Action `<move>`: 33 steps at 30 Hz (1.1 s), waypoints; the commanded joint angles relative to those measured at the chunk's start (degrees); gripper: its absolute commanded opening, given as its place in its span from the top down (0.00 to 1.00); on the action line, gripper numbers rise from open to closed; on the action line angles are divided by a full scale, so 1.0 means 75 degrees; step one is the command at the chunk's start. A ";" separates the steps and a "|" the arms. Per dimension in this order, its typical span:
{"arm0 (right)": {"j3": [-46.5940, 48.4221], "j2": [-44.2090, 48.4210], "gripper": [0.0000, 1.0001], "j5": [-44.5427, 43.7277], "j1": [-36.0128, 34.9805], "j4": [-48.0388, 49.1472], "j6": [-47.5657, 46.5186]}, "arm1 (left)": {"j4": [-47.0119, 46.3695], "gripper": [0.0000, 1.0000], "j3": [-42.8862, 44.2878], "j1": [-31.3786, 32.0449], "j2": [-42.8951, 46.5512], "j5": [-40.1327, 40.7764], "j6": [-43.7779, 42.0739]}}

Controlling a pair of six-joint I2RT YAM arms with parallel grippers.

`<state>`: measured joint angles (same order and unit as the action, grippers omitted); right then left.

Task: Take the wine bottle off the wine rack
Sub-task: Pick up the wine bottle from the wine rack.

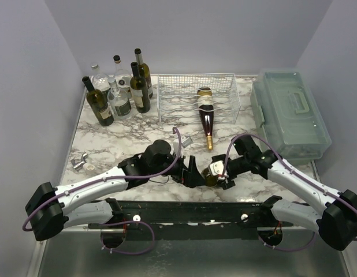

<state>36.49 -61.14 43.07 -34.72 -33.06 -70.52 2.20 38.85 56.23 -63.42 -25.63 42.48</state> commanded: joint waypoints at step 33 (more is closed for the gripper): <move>0.0353 0.0384 1.00 0.3172 0.1647 0.0037 0.1680 | -0.5695 0.01 -0.2993 0.0764 0.3758 0.1865 -0.4364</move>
<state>36.47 -59.07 61.30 -22.90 -33.30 -58.89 -35.09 15.73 58.26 -32.42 -10.07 23.40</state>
